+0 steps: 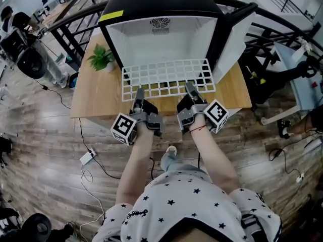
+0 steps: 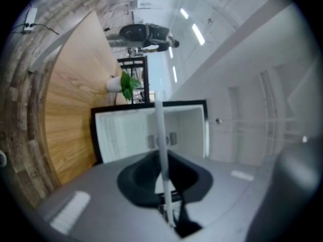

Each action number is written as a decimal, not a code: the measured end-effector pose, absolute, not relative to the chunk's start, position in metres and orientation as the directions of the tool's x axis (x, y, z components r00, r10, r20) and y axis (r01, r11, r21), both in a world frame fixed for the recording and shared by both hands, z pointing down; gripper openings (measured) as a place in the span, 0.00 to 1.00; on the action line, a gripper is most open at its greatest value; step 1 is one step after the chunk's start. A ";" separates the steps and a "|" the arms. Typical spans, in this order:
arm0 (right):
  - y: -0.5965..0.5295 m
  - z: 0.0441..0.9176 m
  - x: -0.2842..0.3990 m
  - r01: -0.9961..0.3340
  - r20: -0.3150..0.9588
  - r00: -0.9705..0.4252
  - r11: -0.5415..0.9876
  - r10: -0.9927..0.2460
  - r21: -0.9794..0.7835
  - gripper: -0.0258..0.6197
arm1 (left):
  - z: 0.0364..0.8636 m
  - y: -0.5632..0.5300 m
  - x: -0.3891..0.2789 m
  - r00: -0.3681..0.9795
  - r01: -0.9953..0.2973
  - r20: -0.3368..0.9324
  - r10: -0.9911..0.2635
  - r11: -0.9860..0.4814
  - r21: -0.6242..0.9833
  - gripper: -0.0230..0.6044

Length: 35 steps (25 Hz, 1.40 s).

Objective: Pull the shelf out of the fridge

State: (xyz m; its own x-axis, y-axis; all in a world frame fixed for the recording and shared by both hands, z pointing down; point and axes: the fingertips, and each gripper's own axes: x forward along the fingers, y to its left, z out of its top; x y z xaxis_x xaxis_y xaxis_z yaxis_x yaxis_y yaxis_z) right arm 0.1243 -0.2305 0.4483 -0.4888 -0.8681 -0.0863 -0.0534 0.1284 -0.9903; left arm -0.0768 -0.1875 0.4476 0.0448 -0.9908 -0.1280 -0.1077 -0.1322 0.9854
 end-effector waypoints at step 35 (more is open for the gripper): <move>-0.105 0.461 0.157 -0.052 -0.099 -0.529 0.148 -0.843 -0.988 0.10 | 0.461 -0.060 -0.044 0.028 -0.093 -0.147 -0.989 -0.149 0.984 0.09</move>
